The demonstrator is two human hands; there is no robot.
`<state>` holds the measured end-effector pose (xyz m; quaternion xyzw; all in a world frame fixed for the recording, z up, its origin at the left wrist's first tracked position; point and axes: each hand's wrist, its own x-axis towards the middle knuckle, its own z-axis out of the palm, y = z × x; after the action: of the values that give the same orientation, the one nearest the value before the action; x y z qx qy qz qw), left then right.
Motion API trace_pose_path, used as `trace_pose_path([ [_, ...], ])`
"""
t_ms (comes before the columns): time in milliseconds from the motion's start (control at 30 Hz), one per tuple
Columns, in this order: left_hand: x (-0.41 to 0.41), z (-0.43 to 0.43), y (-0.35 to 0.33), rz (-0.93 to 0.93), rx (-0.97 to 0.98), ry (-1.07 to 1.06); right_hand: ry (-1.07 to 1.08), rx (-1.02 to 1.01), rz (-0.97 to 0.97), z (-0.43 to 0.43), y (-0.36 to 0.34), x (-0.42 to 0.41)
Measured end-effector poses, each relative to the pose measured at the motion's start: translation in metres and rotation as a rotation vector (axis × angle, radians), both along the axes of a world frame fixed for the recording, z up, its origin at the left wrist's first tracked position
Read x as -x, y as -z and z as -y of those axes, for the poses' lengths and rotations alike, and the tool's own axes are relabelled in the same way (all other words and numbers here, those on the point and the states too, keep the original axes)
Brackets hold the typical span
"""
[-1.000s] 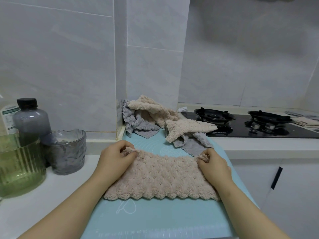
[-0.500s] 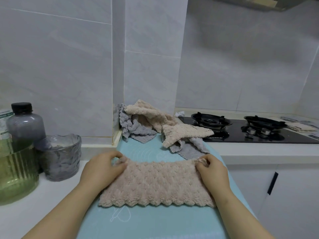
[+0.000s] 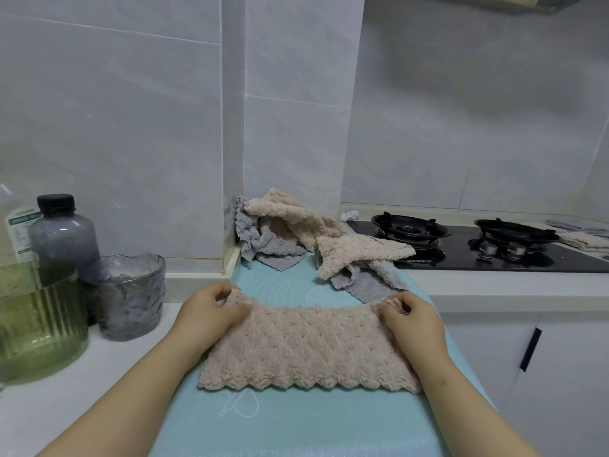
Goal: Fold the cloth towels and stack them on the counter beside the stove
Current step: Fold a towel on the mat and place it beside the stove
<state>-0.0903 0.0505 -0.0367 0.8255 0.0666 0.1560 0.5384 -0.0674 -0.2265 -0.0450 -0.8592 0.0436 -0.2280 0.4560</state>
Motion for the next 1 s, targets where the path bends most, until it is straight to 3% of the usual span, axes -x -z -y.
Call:
trace_pose_path([
  [67,0.000,0.001,0.000,-0.057,0.003,0.053,-0.011,-0.021,-0.002,0.001,0.000,0.000],
  [200,-0.007,0.003,0.003,0.017,-0.230,-0.058,-0.067,-0.037,-0.093,0.001,0.000,-0.002],
  [400,-0.008,-0.003,0.006,0.002,-0.063,-0.073,-0.035,0.097,-0.136,0.005,0.001,-0.009],
  [800,-0.016,0.001,0.005,0.050,-0.275,-0.153,0.118,0.229,-0.012,0.017,-0.015,-0.036],
  [1000,-0.022,0.001,0.009,0.097,-0.196,-0.120,0.058,0.298,-0.278,0.014,-0.006,-0.041],
])
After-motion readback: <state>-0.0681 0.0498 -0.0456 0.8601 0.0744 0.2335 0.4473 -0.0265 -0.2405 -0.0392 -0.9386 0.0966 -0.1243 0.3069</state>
